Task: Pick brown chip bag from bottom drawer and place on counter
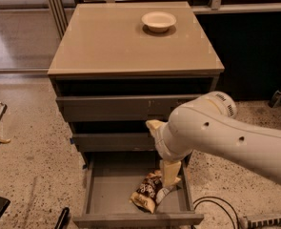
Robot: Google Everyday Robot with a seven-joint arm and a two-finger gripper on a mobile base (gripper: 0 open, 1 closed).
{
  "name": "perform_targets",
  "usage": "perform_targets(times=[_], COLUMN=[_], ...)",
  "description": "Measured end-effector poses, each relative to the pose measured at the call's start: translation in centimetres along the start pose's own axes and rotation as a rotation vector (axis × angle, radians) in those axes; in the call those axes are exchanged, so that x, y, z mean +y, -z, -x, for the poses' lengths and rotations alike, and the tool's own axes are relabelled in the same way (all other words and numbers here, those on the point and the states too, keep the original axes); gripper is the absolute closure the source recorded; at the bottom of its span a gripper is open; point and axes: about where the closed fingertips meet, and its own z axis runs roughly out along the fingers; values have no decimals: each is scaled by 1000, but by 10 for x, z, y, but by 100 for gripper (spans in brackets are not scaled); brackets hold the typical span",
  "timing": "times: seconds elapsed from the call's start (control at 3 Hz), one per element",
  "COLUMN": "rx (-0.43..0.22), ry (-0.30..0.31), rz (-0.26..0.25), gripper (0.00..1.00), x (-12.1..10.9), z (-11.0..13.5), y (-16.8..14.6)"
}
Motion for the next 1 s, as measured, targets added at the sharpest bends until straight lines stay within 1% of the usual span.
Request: perform_targets(times=[0.33, 0.67, 1.0], rx=[-15, -15, -49], ry=[9, 9, 45], rz=[-58, -57, -24], gripper=[0, 0, 0], x=[-14, -14, -14], z=[5, 5, -1], y=[-2, -2, -18])
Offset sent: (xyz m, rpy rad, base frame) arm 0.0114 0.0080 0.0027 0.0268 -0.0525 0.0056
